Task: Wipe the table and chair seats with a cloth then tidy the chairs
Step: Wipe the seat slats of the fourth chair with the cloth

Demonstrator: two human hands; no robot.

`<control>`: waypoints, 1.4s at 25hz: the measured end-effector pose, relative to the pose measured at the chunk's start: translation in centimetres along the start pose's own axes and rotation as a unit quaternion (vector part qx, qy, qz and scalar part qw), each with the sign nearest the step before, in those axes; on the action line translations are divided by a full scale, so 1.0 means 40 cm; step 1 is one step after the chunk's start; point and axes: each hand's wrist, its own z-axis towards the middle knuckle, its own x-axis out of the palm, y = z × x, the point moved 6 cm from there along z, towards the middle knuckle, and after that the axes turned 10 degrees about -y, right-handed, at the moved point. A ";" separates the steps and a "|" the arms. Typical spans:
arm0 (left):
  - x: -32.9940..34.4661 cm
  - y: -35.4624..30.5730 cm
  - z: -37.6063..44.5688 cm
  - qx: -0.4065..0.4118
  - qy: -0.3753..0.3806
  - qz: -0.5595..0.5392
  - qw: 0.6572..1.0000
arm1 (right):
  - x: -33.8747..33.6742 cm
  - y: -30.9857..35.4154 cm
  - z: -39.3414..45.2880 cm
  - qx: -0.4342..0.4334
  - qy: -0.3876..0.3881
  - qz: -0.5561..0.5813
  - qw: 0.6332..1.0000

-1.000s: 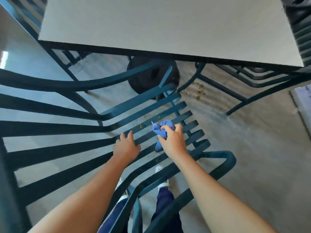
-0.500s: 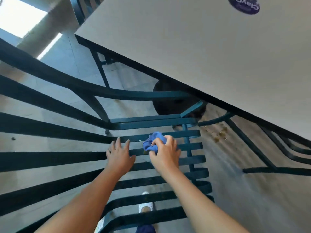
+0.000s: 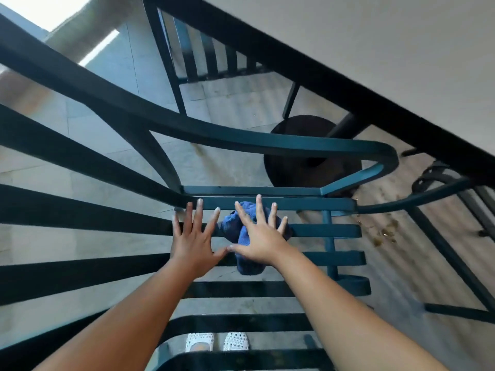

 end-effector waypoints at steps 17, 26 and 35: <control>0.007 0.010 0.056 0.006 -0.051 0.117 0.992 | 0.028 0.102 0.143 -0.128 -0.109 -0.050 0.984; -0.015 0.036 0.133 0.032 -0.177 0.096 0.979 | 0.020 0.136 0.192 -0.116 -0.179 -0.081 0.974; 0.030 0.000 0.164 0.098 -0.199 0.017 0.975 | -0.006 0.005 0.152 -0.042 -0.255 -0.034 0.965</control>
